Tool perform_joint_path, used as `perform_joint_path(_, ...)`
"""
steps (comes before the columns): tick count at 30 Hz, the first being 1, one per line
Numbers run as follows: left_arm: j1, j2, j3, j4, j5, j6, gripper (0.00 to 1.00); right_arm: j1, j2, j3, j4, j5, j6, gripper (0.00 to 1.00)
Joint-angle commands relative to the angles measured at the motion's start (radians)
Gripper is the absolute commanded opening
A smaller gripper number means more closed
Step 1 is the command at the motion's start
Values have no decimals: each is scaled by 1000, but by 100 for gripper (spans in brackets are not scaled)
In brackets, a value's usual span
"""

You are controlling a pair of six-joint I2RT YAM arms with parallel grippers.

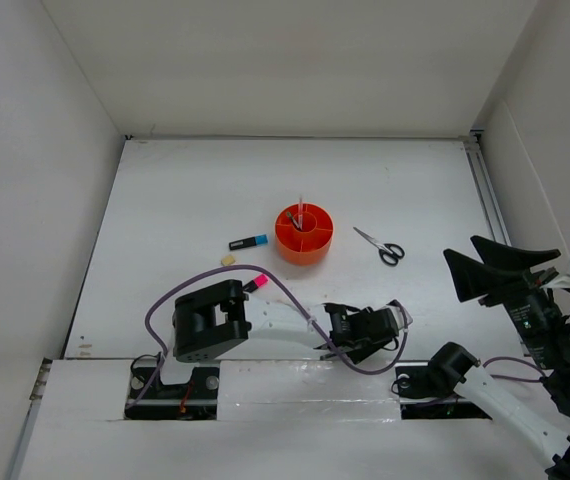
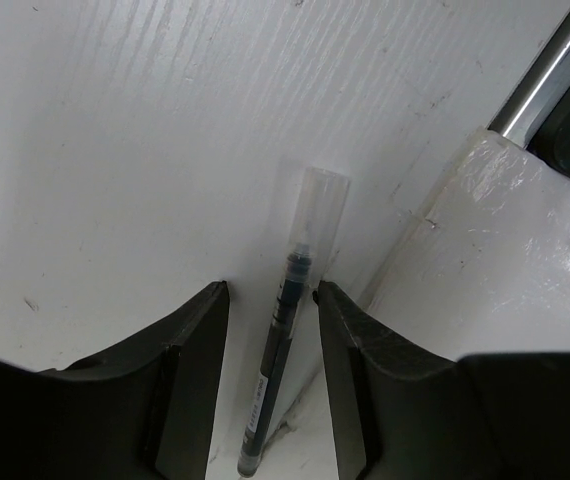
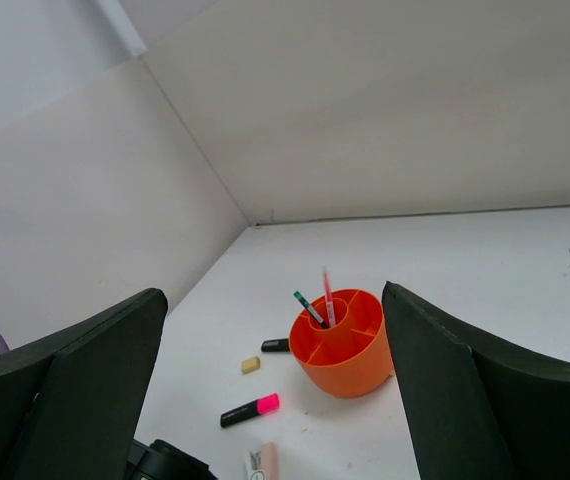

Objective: Sort the stationery into containers
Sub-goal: Pick up the pen from the corner of the board.

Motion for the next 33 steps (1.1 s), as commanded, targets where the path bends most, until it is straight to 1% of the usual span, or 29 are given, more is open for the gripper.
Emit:
perform_joint_path(1,10,31,-41,-15,23,-12,36,9,-16,34,9,-12,-13,94)
perform_joint_path(12,10,31,-62,-61,42,-12,36,9,-16,34,9,-12,-13,94)
perform_joint_path(21,10,11,-72,-89,42,-12,43,9,-16,24,18,-12,-13,93)
perform_joint_path(28,19,2,-104,-110,42,-12,43,9,-16,24,18,-12,-13,93)
perform_joint_path(33,28,-9,-127,-101,62,-12,35,9,-16,15,27,-21,-13,93)
